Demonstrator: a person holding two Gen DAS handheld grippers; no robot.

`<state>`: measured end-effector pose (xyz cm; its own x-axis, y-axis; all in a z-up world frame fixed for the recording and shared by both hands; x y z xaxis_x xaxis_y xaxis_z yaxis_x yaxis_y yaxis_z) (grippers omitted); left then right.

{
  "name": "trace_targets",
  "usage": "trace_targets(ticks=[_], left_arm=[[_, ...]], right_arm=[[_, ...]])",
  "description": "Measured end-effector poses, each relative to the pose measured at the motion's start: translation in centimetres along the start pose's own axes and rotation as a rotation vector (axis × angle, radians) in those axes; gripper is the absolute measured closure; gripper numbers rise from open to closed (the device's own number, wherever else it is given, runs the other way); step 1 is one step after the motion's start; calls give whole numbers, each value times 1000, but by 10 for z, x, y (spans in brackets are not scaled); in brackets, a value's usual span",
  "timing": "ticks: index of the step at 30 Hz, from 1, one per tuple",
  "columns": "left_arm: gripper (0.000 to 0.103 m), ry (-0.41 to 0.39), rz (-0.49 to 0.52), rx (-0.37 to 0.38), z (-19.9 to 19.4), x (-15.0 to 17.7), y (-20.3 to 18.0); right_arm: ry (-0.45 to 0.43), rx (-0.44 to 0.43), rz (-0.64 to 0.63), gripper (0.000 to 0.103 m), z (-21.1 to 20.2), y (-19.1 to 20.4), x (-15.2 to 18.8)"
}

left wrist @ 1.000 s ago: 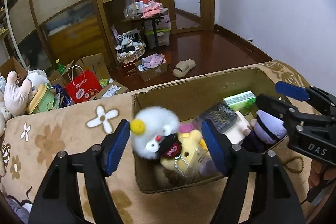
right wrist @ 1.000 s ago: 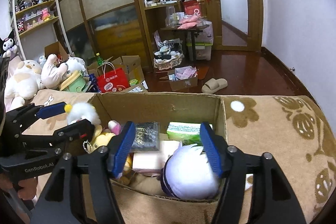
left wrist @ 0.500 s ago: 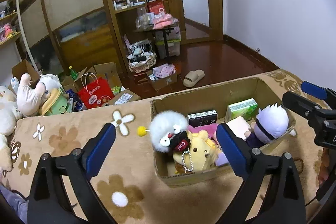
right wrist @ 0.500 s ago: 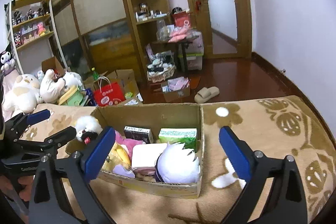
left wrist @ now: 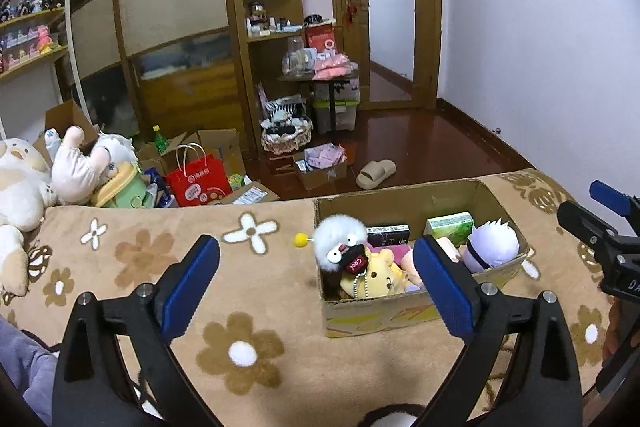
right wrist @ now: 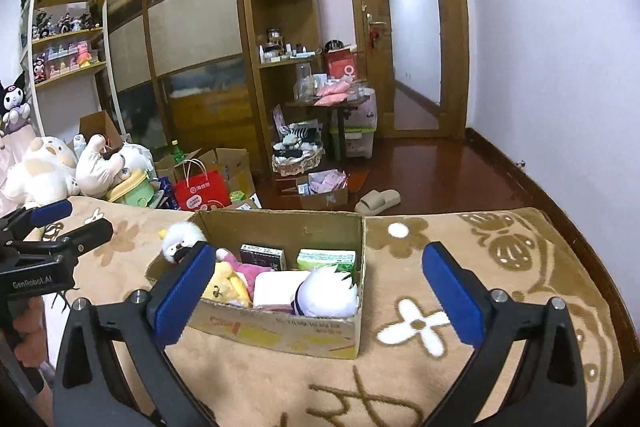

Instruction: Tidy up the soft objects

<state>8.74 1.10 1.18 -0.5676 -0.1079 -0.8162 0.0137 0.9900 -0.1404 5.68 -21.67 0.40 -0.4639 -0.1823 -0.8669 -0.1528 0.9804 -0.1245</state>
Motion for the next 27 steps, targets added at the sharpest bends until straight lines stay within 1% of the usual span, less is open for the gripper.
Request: trace_targets(ticks=[8, 14, 18, 22, 27], left_arm=[[6, -23, -8, 6, -30, 9, 5], [6, -37, 1, 22, -48, 18, 5], [6, -49, 19, 14, -55, 22, 7], [6, -44, 2, 16, -60, 25, 12], [6, -45, 5, 6, -62, 31, 14]], right_arm=[[-25, 32, -21, 0, -30, 5, 3], [-25, 45, -41, 0, -42, 9, 9], [-21, 46, -35, 0, -48, 8, 14], [-16, 56, -30, 0, -55, 6, 22], [-12, 68, -17, 0, -56, 0, 28]])
Point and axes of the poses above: each gripper's, at about its wrist camera, not at the fingertips, and z roughly the way its jaws point, y to its left, x to its underside, the point moved 2 cm from there along z, roughly the way its jaws point, and after that the axes turned 14 degrees about -z, right-handed, at the moved point
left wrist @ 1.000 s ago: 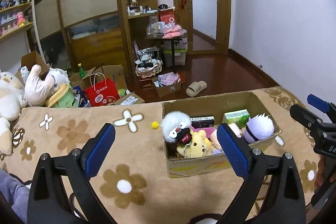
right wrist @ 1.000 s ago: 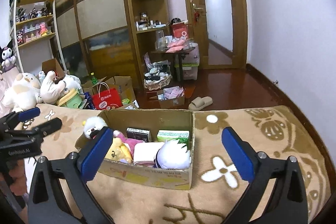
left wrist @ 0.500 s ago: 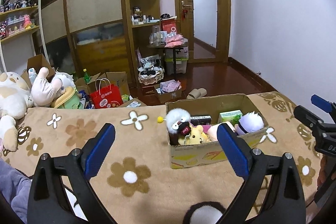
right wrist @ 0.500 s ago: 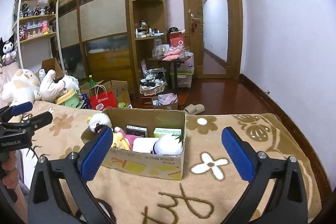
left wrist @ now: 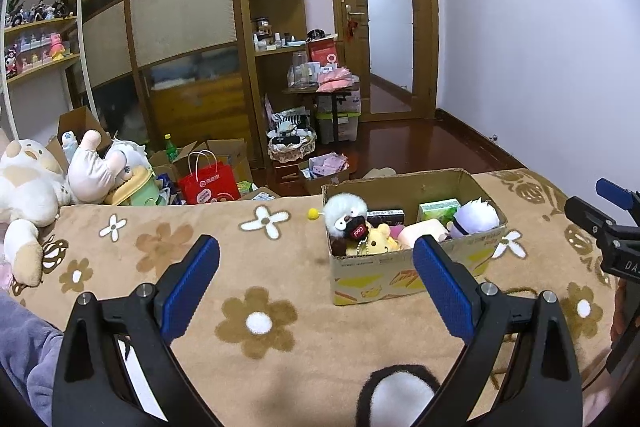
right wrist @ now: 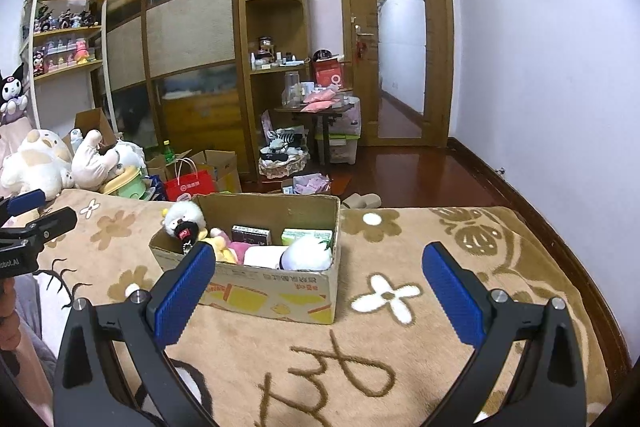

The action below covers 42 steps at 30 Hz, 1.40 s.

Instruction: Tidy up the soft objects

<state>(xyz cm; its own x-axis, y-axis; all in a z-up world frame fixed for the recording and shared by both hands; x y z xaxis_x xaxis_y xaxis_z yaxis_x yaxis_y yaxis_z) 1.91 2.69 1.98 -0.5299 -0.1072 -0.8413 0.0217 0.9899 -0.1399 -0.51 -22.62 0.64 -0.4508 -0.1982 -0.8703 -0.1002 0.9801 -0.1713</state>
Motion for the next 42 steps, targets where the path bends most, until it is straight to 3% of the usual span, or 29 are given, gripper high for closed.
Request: trace_targets(ticks=[42], left_arm=[[6, 21, -5, -33, 27, 12, -2]], right_arm=[[34, 22, 14, 0, 30, -4, 16]])
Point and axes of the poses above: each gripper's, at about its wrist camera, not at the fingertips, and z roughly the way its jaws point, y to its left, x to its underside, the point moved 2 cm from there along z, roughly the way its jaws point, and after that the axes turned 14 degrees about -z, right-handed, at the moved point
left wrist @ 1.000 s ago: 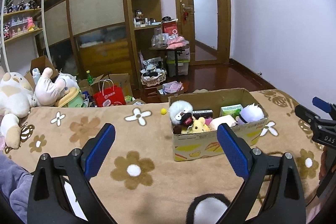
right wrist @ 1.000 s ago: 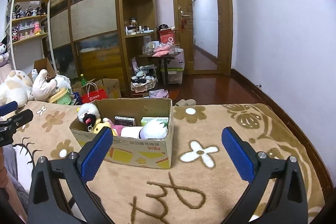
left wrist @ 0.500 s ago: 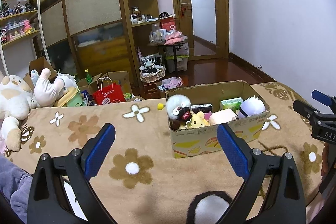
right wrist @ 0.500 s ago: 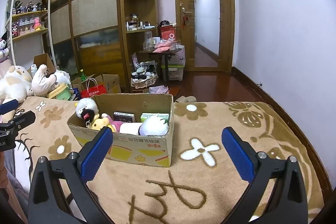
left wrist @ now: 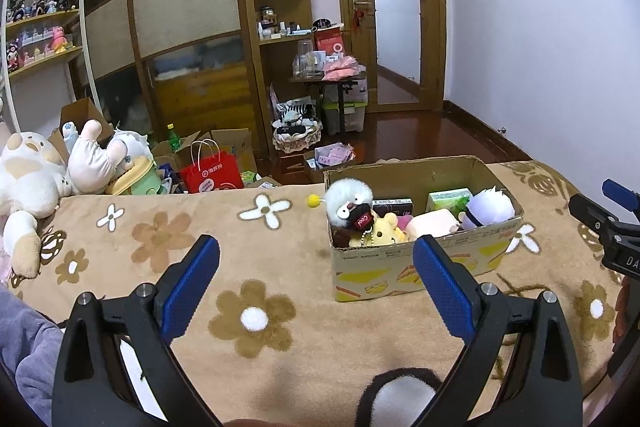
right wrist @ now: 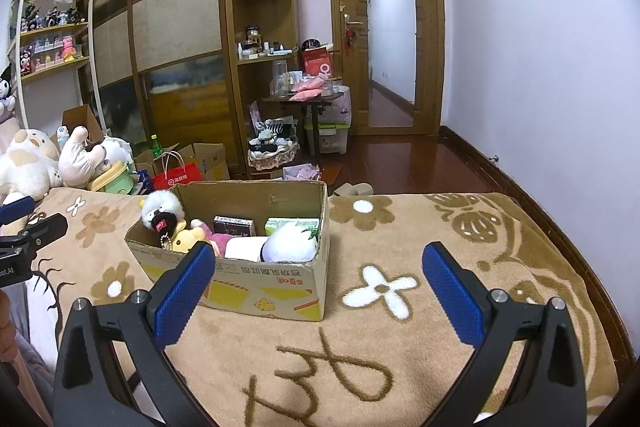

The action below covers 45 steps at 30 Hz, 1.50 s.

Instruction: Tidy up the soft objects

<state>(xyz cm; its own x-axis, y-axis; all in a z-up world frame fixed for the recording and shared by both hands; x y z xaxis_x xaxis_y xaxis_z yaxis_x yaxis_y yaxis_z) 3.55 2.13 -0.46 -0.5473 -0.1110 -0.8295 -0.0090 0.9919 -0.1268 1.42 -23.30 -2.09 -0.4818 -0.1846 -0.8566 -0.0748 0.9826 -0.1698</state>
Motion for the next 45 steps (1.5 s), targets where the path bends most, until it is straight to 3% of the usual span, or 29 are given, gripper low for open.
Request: trace_targets(ticks=[45], left_arm=[[6, 4, 19, -15, -1, 6, 3]], right_arm=[[-3, 17, 10, 0, -3, -2, 2]])
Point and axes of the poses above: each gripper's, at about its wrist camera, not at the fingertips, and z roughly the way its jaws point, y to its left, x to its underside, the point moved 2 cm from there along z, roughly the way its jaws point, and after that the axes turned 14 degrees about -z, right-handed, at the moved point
